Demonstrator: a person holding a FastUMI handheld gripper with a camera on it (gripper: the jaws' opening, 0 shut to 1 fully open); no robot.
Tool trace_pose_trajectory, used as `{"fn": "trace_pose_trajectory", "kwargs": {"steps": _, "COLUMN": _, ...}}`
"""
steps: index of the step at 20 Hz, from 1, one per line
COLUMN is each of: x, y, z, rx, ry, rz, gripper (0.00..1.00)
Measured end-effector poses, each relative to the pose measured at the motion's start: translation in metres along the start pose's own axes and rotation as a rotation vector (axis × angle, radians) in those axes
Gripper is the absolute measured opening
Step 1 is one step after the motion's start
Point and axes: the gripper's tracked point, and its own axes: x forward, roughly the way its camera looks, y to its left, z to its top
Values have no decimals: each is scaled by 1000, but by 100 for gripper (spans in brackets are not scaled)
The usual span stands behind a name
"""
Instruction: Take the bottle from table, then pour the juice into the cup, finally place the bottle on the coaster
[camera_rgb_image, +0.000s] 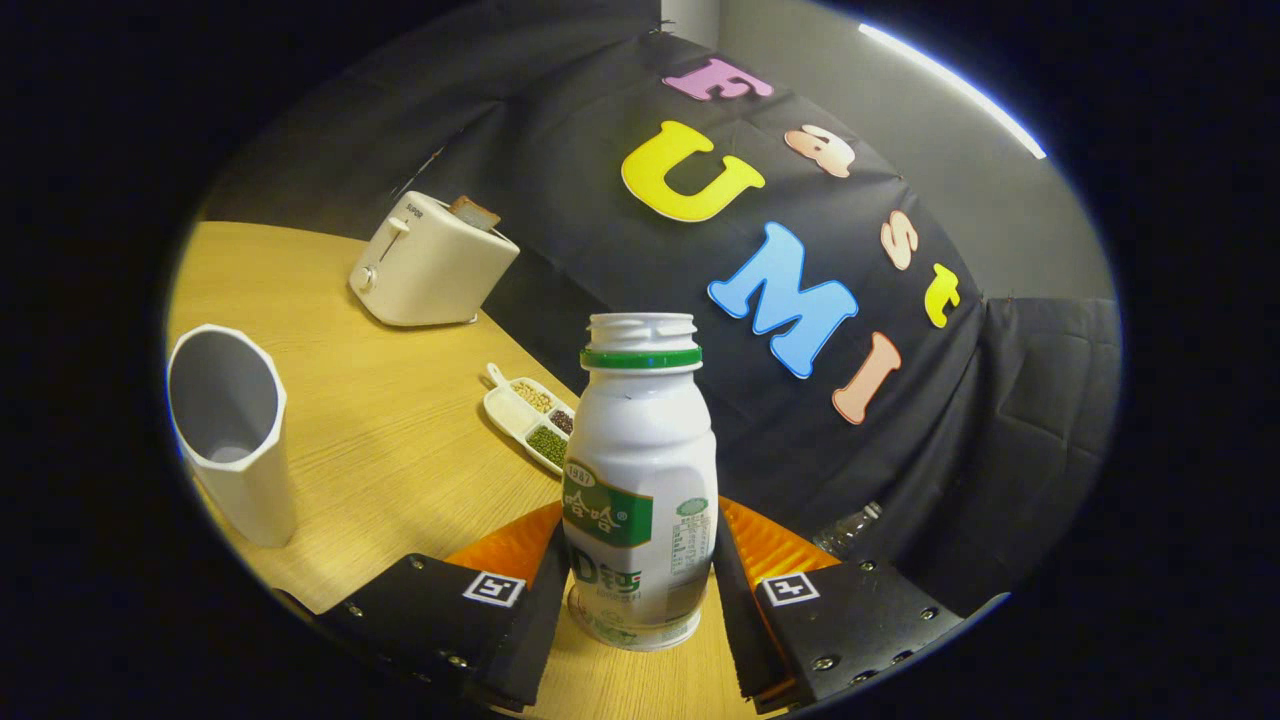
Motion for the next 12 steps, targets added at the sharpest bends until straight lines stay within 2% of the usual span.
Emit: {"fn": "trace_pose_trajectory", "kwargs": {"steps": 12, "x": 31, "y": -19, "z": -20, "rx": 302, "ry": -23, "rz": 39, "gripper": 71}}
